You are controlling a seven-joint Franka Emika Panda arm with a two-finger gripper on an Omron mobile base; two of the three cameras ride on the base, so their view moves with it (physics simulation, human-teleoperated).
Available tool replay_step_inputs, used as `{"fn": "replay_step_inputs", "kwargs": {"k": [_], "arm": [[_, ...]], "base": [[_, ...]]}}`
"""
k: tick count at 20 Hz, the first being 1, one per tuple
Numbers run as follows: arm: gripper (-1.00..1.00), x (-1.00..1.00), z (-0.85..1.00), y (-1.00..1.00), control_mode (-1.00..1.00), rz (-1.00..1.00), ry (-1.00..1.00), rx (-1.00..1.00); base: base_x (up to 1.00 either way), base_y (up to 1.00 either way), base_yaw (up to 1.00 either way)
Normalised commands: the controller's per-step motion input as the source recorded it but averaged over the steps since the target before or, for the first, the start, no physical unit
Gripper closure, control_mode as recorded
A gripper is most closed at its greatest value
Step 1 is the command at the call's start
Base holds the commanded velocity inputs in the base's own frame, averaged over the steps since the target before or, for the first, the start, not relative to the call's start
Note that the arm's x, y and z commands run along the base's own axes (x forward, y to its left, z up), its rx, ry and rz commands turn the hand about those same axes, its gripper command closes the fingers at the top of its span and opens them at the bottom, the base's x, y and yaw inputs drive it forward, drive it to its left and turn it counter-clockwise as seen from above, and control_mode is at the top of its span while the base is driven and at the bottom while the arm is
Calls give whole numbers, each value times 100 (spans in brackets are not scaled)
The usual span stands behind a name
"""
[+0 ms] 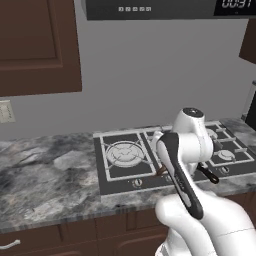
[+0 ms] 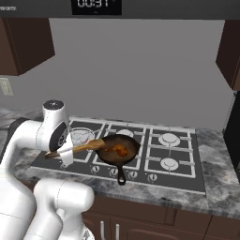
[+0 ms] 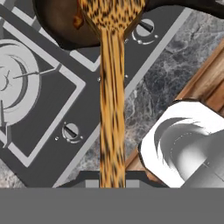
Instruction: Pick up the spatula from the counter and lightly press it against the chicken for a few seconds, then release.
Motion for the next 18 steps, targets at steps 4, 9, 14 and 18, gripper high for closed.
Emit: {"fn": "replay_step_inputs", "kwargs": {"k": [4,9,14,18], "arm": [[100,11,3,-22,-100,-2,3,1],[100,15,0,-18,-100,0,3,2],[100,19,0,-23,-100,0,2,1],[100,13,-3,-17,-100,0,2,1]], "base": [[0,0,0],[0,0,0],[0,0,0],[0,0,0]]}}
